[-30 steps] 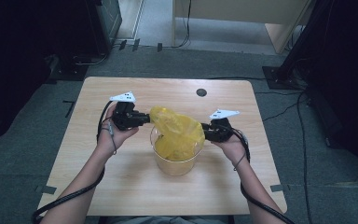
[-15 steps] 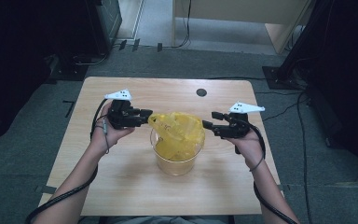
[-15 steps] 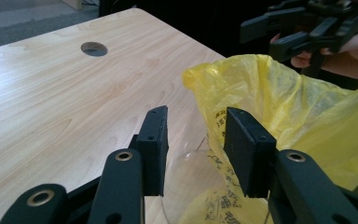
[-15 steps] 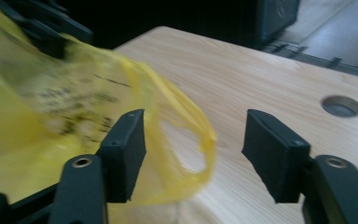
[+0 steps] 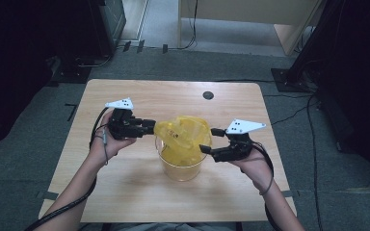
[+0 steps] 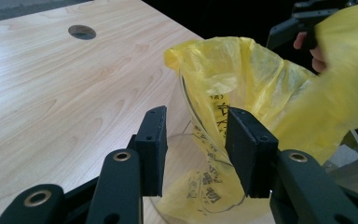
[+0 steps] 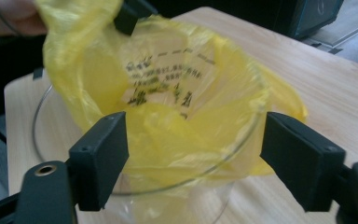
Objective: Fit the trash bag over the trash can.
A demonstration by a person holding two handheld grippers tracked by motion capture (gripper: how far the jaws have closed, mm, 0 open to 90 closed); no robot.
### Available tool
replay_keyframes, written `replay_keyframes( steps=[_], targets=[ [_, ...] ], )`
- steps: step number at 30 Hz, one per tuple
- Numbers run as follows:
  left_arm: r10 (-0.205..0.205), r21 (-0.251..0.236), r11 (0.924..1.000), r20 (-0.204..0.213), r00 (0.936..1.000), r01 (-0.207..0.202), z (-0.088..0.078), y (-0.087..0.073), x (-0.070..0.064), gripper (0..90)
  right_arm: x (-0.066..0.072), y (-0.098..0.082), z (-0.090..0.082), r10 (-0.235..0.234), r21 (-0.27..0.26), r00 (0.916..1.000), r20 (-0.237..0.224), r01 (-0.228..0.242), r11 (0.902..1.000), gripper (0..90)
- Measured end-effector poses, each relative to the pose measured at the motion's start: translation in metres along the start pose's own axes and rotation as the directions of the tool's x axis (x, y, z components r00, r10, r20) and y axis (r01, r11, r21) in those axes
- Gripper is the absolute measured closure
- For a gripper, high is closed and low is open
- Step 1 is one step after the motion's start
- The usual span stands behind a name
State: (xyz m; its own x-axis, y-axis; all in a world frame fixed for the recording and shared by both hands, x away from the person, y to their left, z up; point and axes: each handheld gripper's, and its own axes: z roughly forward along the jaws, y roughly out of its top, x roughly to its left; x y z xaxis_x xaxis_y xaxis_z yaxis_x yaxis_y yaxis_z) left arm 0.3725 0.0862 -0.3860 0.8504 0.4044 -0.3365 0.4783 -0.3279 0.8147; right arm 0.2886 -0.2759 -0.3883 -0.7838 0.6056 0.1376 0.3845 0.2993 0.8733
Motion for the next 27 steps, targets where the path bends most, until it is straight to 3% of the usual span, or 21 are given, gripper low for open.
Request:
replay_keyframes(
  steps=[4,8,13,18,20,24,27],
  targets=[
    [0.003,-0.013,0.9999,0.001,1.0,-0.003,-0.005,-0.001,-0.006,58.4,0.011,-0.005,-0.002,-0.038,0.029,0.9992,-0.009,0.038,0.9988,22.2],
    [0.009,-0.01,0.9999,0.007,0.9999,-0.009,-0.01,-0.001,-0.012,56.8,0.018,-0.008,-0.007,-0.058,0.002,0.9983,0.007,0.058,0.9983,25.1],
    [0.022,-0.022,0.9995,0.038,0.9991,-0.021,-0.016,0.001,-0.019,54.6,0.025,-0.006,-0.012,-0.065,-0.025,0.9969,-0.043,0.064,0.9976,31.5],
    [0.012,-0.002,0.9999,0.042,0.999,-0.012,-0.015,0.004,-0.021,52.0,0.029,-0.002,-0.007,-0.076,-0.039,0.9939,-0.079,0.073,0.9966,36.3],
    [0.006,0.011,0.9999,0.037,0.9993,-0.007,-0.011,0.005,-0.023,50.9,0.03,-0.001,-0.002,-0.076,-0.032,0.9934,-0.086,0.074,0.9968,41.1],
    [0.021,0.035,0.9991,0.03,0.9993,-0.023,-0.007,0.002,-0.026,50.2,0.041,-0.003,0.005,-0.054,-0.022,0.9893,-0.135,0.051,0.9984,61.6],
    [0.016,0.04,0.999,0.021,0.9996,-0.017,-0.005,-0.002,-0.026,51.9,0.046,-0.006,0.009,-0.076,0.005,0.9917,-0.104,0.077,0.9971,69.9]
  ],
)
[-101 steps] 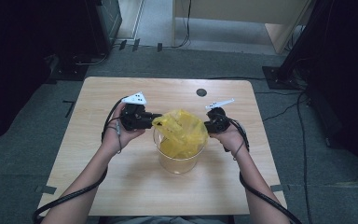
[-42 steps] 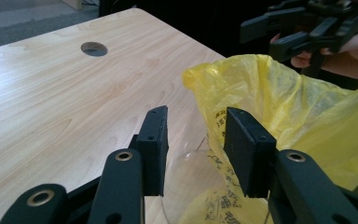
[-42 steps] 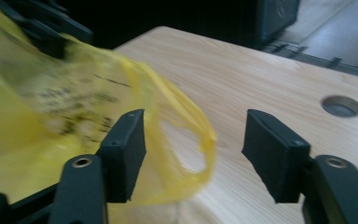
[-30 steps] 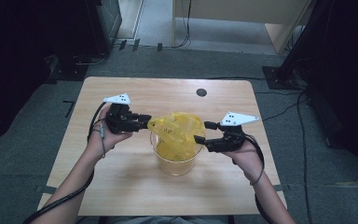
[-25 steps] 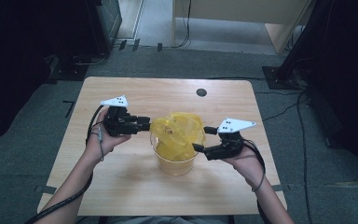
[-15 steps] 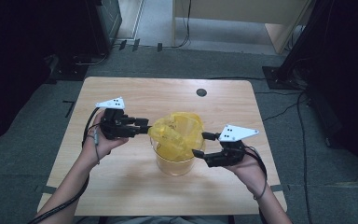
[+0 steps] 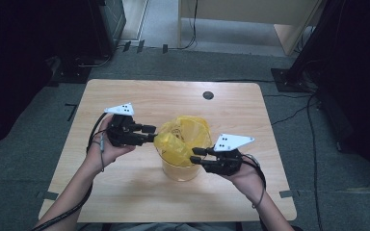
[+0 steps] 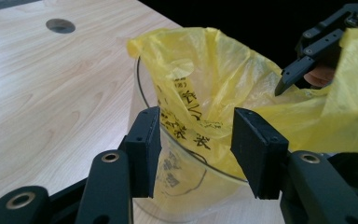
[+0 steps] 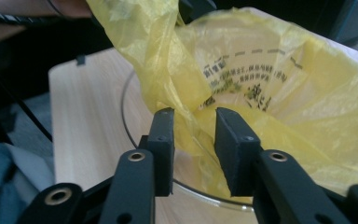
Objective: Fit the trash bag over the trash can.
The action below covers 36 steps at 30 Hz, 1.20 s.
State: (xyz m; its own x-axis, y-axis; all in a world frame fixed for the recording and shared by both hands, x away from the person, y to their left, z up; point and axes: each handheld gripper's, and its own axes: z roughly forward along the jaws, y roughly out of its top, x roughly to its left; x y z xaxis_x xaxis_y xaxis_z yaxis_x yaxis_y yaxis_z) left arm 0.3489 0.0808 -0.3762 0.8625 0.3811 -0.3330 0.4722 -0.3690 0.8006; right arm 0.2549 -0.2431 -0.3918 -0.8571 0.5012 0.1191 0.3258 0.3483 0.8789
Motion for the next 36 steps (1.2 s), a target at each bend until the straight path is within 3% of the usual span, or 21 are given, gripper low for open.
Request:
replay_keyframes(
  steps=[2,6,10,22,36],
  targets=[
    [0.005,-0.001,1.0,-0.002,1.0,-0.005,0.001,-0.003,-0.001,52.8,0.0,-0.004,0.003,-0.019,0.007,0.9994,0.029,0.019,0.9998,75.3],
    [0.019,0.008,0.9998,-0.021,0.9996,-0.019,0.003,-0.007,-0.001,53.7,-0.004,-0.012,0.004,-0.005,-0.045,0.9972,0.075,0.008,0.9989,79.4],
    [0.005,-0.001,1.0,-0.014,0.9999,-0.005,0.005,-0.011,0.002,54.3,-0.011,-0.017,0.005,-0.017,-0.052,0.9906,0.136,0.025,0.9983,85.0],
    [0.027,-0.022,0.9994,-0.043,0.9987,-0.028,0.015,-0.01,0.005,54.6,-0.04,-0.014,0.012,-0.051,-0.079,0.9812,0.186,0.066,0.9947,89.1],
    [0.012,-0.064,0.9978,-0.09,0.9959,-0.018,0.03,0.005,0.03,55.1,-0.081,-0.002,0.03,-0.106,-0.088,0.967,0.232,0.129,0.9877,89.6]
  ],
)
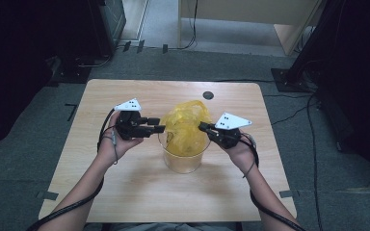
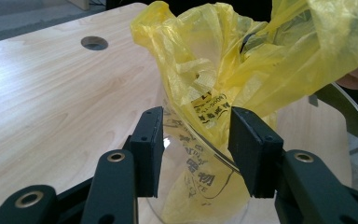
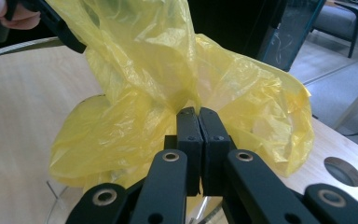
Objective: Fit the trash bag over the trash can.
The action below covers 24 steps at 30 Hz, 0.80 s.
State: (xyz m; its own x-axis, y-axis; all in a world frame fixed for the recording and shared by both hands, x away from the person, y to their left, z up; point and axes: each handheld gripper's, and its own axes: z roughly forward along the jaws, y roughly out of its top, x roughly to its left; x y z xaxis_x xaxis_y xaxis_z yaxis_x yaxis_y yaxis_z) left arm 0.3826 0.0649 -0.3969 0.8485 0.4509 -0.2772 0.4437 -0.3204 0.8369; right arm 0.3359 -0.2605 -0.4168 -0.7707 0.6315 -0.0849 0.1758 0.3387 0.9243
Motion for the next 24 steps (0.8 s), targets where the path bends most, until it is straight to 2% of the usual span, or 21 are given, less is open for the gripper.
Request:
replay_keyframes(
  steps=[3,5,6,9,11,13,18,19,21,22,24],
  targets=[
    [-0.015,-0.002,0.9999,0.005,0.9999,0.015,0.003,0.003,0.005,58.0,-0.008,0.002,0.006,-0.006,0.003,1.0,0.003,0.006,1.0,85.1],
    [-0.015,0.003,0.9999,0.005,0.9999,0.015,0.004,0.005,0.004,60.4,-0.01,0.003,0.007,-0.001,0.012,0.9998,-0.019,0.001,0.9999,77.1],
    [-0.008,0.008,0.9999,0.003,1.0,0.008,0.004,0.006,0.002,61.4,-0.009,0.004,0.006,-0.013,0.012,0.9995,-0.028,0.013,0.9998,73.4],
    [0.003,0.004,1.0,0.012,0.9999,-0.003,-0.001,0.007,-0.001,58.9,-0.005,0.006,0.0,-0.014,-0.004,0.9983,-0.056,0.014,0.9999,63.1],
    [-0.013,-0.011,0.9999,0.035,0.9993,0.013,-0.006,0.009,-0.002,56.1,-0.004,0.008,-0.006,0.001,-0.021,0.9971,-0.076,-0.002,0.9998,56.7],
    [-0.019,-0.022,0.9995,0.065,0.9977,0.021,-0.011,0.011,-0.005,53.3,-0.003,0.012,-0.015,0.014,-0.038,0.9932,-0.116,-0.018,0.9991,53.4],
    [-0.031,-0.009,0.9995,0.092,0.9953,0.032,-0.017,0.017,-0.014,48.9,0.003,0.024,-0.026,0.021,-0.063,0.9789,-0.203,-0.035,0.9974,48.2],
    [-0.026,-0.01,0.9996,0.094,0.9952,0.027,-0.017,0.018,-0.016,48.6,0.005,0.027,-0.028,0.024,-0.059,0.972,-0.234,-0.039,0.9975,47.8],
    [-0.015,0.001,0.9999,0.099,0.995,0.015,-0.02,0.019,-0.02,48.8,0.01,0.03,-0.03,0.025,-0.039,0.9652,-0.26,-0.036,0.9986,48.0],
    [-0.008,0.003,1.0,0.103,0.9947,0.008,-0.021,0.018,-0.022,49.3,0.012,0.031,-0.031,0.025,-0.025,0.9592,-0.282,-0.033,0.9991,48.0],
    [-0.014,0.028,0.9995,0.113,0.9935,0.011,-0.022,0.017,-0.025,52.6,0.018,0.03,-0.033,0.001,0.002,0.9535,-0.302,-0.001,1.0,50.0]
  ],
)
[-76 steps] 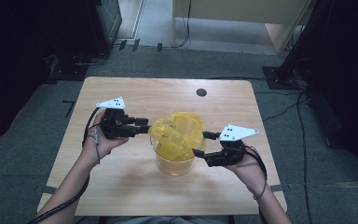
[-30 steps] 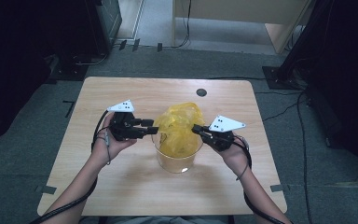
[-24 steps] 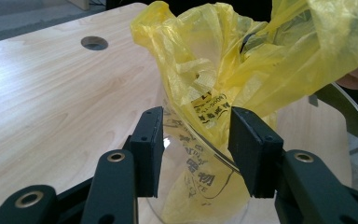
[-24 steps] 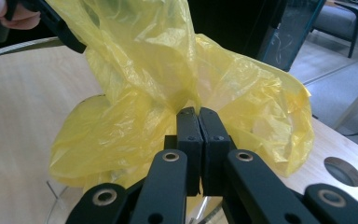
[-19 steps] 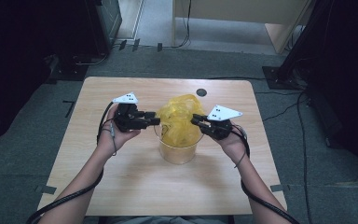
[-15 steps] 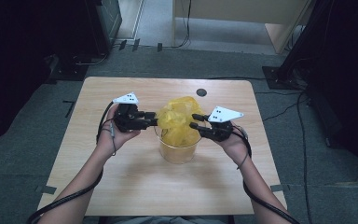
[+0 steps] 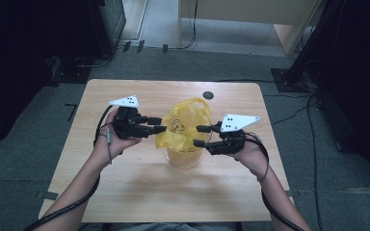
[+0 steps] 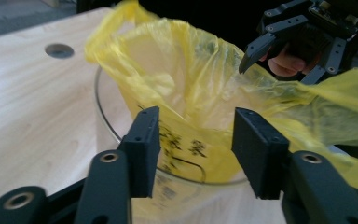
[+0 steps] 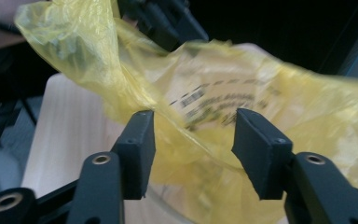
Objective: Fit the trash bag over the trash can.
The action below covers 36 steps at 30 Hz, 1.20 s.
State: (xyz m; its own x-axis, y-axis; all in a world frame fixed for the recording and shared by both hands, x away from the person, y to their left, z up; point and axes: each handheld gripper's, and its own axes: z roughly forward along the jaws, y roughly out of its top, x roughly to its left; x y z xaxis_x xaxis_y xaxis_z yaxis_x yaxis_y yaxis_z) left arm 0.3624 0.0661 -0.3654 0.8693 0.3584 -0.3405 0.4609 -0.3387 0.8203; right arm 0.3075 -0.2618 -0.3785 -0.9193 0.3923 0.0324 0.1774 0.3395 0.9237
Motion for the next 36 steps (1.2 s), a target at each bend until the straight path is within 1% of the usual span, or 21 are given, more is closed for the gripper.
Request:
replay_keyframes(
  steps=[3,5,7,9,11,13,14,16,19,20,22,23,24,25,26,27,28,30,32,34,36],
  targets=[
    [-0.023,0.033,0.9992,0.009,0.9997,0.023,0.0,-0.003,-0.003,57.1,0.008,-0.002,0.001,-0.006,0.036,1.0,0.008,0.005,0.9993,55.8],
    [-0.032,0.04,0.9987,0.008,0.9995,0.031,-0.001,-0.006,-0.004,59.4,0.01,-0.004,0.0,-0.003,0.039,0.9999,0.013,0.002,0.9992,58.4],
    [-0.053,0.046,0.9975,0.01,0.9985,0.053,-0.002,-0.008,-0.003,64.7,0.013,-0.005,-0.001,0.008,0.039,0.9999,0.009,-0.009,0.9992,58.7],
    [-0.075,0.066,0.9951,0.013,0.9971,0.074,-0.001,-0.008,-0.003,69.1,0.016,-0.005,-0.002,0.011,0.037,0.9999,-0.004,-0.011,0.9993,54.4],
    [-0.07,0.067,0.9953,0.003,0.9975,0.07,-0.002,-0.008,-0.005,69.3,0.018,-0.004,-0.003,0.002,0.045,0.9999,-0.012,-0.001,0.999,48.1],
    [-0.065,0.053,0.9965,-0.003,0.9979,0.065,-0.005,-0.007,-0.006,68.0,0.017,-0.002,-0.006,0.024,0.043,0.9991,-0.035,-0.022,0.9988,42.3],
    [-0.061,0.047,0.997,-0.008,0.9981,0.061,-0.007,-0.006,-0.007,65.9,0.018,-0.001,-0.009,0.032,0.03,0.9989,-0.034,-0.031,0.9991,40.9],
    [-0.044,0.035,0.9984,-0.025,0.9987,0.045,-0.01,-0.003,-0.008,61.2,0.018,0.002,-0.015,0.063,0.0,0.9971,-0.042,-0.063,0.998,41.3],
    [-0.003,0.007,1.0,-0.056,0.9985,0.003,-0.012,0.005,-0.01,53.4,0.015,0.01,-0.021,0.11,-0.06,0.9933,-0.036,-0.112,0.9919,43.9],
    [0.003,-0.001,1.0,-0.058,0.9983,-0.003,-0.013,0.007,-0.011,51.3,0.014,0.012,-0.021,0.129,-0.078,0.9912,-0.032,-0.131,0.9884,44.6],
    [0.009,-0.019,0.9998,-0.059,0.9982,-0.01,-0.013,0.012,-0.013,49.8,0.012,0.016,-0.019,0.163,-0.119,0.9856,-0.046,-0.167,0.9787,45.2],
    [0.016,-0.03,0.9994,-0.057,0.9982,-0.018,-0.012,0.015,-0.015,49.0,0.011,0.018,-0.018,0.17,-0.13,0.9847,-0.036,-0.174,0.9762,45.4],
    [0.017,-0.033,0.9993,-0.052,0.9985,-0.019,-0.011,0.016,-0.016,48.6,0.01,0.019,-0.014,0.188,-0.137,0.9822,0.005,-0.185,0.9731,45.5],
    [0.018,-0.03,0.9994,-0.043,0.9989,-0.019,-0.008,0.017,-0.018,47.1,0.009,0.02,-0.011,0.204,-0.129,0.9782,0.04,-0.197,0.9718,45.4],
    [0.025,-0.014,0.9996,-0.035,0.9991,-0.025,-0.003,0.017,-0.021,44.9,0.008,0.021,-0.006,0.23,-0.109,0.9697,0.081,-0.221,0.9692,45.3],
    [0.032,-0.002,0.9995,-0.029,0.9991,-0.032,0.001,0.017,-0.023,44.5,0.008,0.021,0.002,0.26,-0.089,0.9606,0.099,-0.252,0.9638,43.6],
    [0.037,0.01,0.9993,-0.021,0.9991,-0.036,0.005,0.015,-0.026,43.8,0.009,0.021,0.008,0.273,-0.083,0.9585,0.083,-0.266,0.9604,42.5],
    [0.042,0.028,0.9987,-0.009,0.9991,-0.042,0.009,0.009,-0.03,43.1,0.014,0.02,0.018,0.263,-0.058,0.963,0.058,-0.26,0.9639,39.9],
    [0.052,0.043,0.9977,-0.005,0.9986,-0.052,0.011,0.002,-0.033,42.7,0.023,0.018,0.026,0.228,-0.016,0.9727,0.042,-0.228,0.9736,37.0],
    [0.052,0.045,0.9976,-0.006,0.9986,-0.052,0.01,-0.004,-0.033,42.2,0.034,0.013,0.032,0.177,0.048,0.9837,0.034,-0.178,0.9828,34.2],
    [0.052,0.037,0.998,-0.011,0.9986,-0.052,0.007,-0.009,-0.032,42.2,0.04,0.008,0.035,0.132,0.093,0.9904,0.039,-0.135,0.9864,32.5]
  ],
)
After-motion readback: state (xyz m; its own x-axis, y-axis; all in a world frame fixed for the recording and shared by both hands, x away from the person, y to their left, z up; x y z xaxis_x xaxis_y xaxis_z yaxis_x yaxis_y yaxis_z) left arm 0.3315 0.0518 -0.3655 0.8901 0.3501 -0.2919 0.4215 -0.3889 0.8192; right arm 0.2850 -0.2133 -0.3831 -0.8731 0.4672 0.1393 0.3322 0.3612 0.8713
